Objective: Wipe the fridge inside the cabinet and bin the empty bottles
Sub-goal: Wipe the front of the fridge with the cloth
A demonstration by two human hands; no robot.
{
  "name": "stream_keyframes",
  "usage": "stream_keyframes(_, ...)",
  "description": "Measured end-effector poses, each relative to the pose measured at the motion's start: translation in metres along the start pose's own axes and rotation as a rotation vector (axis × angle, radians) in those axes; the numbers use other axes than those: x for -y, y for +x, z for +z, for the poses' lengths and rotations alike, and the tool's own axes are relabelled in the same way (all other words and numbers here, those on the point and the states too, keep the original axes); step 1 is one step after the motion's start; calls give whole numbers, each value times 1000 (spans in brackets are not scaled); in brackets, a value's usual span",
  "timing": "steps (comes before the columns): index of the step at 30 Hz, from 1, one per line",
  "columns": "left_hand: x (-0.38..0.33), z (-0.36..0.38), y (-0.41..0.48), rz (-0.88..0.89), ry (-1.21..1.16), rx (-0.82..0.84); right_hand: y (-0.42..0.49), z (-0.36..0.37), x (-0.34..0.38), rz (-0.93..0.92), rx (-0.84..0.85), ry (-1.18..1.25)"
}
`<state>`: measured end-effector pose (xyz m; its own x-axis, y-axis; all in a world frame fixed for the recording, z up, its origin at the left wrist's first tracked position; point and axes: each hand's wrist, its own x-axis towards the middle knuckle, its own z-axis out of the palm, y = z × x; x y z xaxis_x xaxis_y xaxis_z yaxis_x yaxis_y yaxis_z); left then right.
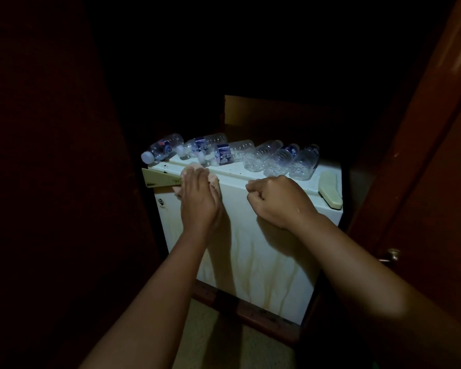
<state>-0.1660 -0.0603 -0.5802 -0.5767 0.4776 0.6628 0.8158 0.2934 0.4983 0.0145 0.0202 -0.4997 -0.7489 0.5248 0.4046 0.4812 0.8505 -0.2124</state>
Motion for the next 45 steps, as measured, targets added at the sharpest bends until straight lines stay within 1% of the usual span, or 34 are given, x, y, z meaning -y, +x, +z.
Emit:
stream_keyframes(2,-17,2,-6,9,-47,41,-1,0,-1,10,-4,36)
stream_keyframes(4,-34,5,-18,118,-68,70,-5,-3,0,19,-11,86)
stream_keyframes(6,-41,5,-22,201,-51,81,-7,-6,3,17,-17,129)
stream_keyframes(8,-43,2,-12,226,-8,90,-7,-9,2,25,-24,159)
stream_keyframes(12,-53,-4,14,298,135,268,-8,-4,-1,49,-74,195)
stream_keyframes(14,-61,-8,23,282,140,348,-9,1,-2,74,-137,224)
stream_keyframes(15,-65,-10,25,254,122,363,-9,3,-3,90,-165,240)
stream_keyframes(17,-63,-10,27,115,61,329,-8,6,-4,118,-197,268)
stream_keyframes(18,-59,-9,25,38,70,283,-8,7,-5,123,-204,278)
stream_keyframes(20,-51,-9,18,-31,132,173,-9,8,-6,114,-209,294)
stream_keyframes(22,-48,-6,15,9,141,139,-10,9,-9,101,-214,309)
stream_keyframes(24,-50,-3,18,113,152,189,-9,9,-10,98,-223,332)
stream_keyframes(26,-56,-8,21,235,216,237,-9,8,-12,91,-227,355)
stream_keyframes(28,-55,-15,22,310,266,270,-10,6,-12,84,-227,368)
stream_keyframes(32,-42,-27,22,356,219,364,-12,3,-11,78,-232,392)
stream_keyframes(38,-45,-27,13,414,141,431,-12,3,-12,88,-232,417)
stream_keyframes(42,-45,-27,22,342,175,403,-13,-1,-10,93,-246,443)
stream_keyframes(45,-42,-19,10,348,205,349,-15,-1,-11,92,-257,439)
